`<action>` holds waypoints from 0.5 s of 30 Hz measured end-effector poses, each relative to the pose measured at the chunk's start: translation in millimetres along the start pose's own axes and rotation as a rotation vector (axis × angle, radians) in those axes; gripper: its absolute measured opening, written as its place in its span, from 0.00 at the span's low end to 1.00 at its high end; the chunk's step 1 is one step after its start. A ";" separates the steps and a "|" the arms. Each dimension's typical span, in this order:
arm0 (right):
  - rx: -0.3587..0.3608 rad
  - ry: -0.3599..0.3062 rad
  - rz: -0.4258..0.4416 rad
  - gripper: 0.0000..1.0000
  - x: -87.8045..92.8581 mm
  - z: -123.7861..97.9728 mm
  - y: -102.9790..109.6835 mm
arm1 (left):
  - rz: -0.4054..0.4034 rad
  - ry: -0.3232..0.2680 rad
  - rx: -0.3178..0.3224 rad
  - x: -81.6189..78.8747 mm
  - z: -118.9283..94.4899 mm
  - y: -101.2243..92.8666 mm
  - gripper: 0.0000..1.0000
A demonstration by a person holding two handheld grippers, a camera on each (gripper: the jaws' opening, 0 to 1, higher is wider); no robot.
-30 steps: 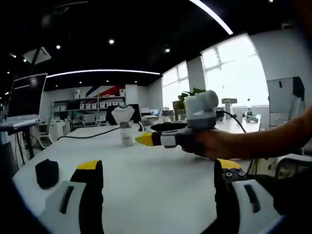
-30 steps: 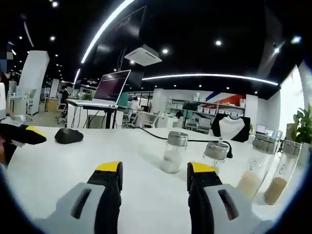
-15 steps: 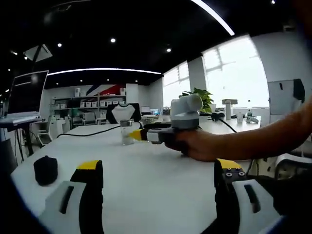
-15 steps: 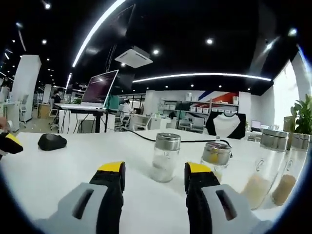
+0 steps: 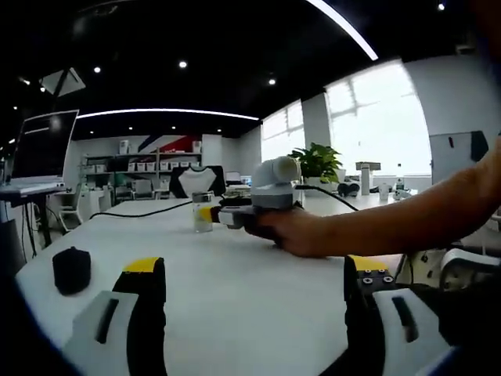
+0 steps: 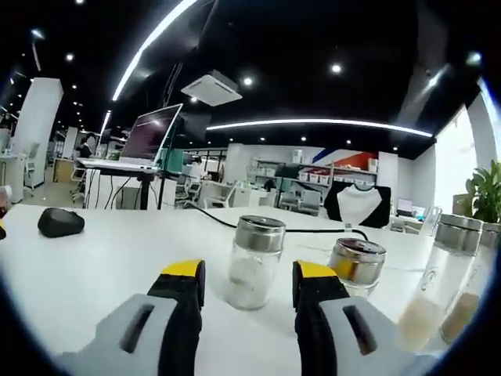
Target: Rotate the seasoning bottle until the label or dispensing opening points toward the visible target arrow and the bottle remains upright within the marked orientation range
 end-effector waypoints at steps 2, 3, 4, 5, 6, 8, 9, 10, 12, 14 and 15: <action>0.006 -0.002 0.005 0.41 0.3 2.0 -2.2 | -0.001 -0.003 0.001 -0.5 0.2 -0.2 0.99; 0.005 -0.002 0.009 0.41 0.9 4.0 -2.5 | -0.002 -0.004 0.003 -0.7 0.5 -0.5 0.99; 0.006 0.004 0.010 0.41 1.9 5.4 -2.3 | -0.001 -0.005 0.005 -0.9 0.7 -1.1 0.99; 0.005 0.012 0.004 0.41 3.3 7.3 -1.7 | 0.001 -0.005 0.006 -0.9 0.9 -1.7 0.99; 0.000 0.010 -0.005 0.41 3.3 9.1 -0.9 | 0.003 -0.004 0.007 -0.9 1.0 -1.9 0.99; 0.004 0.006 -0.008 0.40 3.2 12.6 -1.8 | 0.003 -0.007 0.009 -1.4 1.1 -2.2 0.99; 0.004 0.006 -0.008 0.40 3.6 13.9 -2.2 | 0.003 -0.008 0.010 -1.7 1.3 -2.4 0.99; 0.005 0.008 -0.005 0.39 3.9 15.2 -2.6 | 0.004 -0.008 0.010 -1.9 1.3 -2.3 0.99; 0.009 0.010 0.000 0.38 4.5 16.9 -3.4 | 0.005 -0.007 0.008 -2.8 1.1 -1.6 0.99; 0.013 0.009 -0.002 0.36 4.7 18.6 -3.8 | 0.002 -0.006 0.008 -3.3 0.9 -1.2 1.00; 0.015 0.009 -0.004 0.35 4.9 19.7 -4.0 | 0.000 -0.007 0.007 -3.6 0.9 -0.9 1.00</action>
Point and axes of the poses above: the point that each gripper's makers call its tool centre point, and the gripper's own axes: z roughly forward along the fingers, y roughly to its left, x roughly out of its underside, the point moved 4 cm from there along -z, roughly backward along the fingers, and after that the axes turned 10 degrees about -y, right-handed, at the moved point
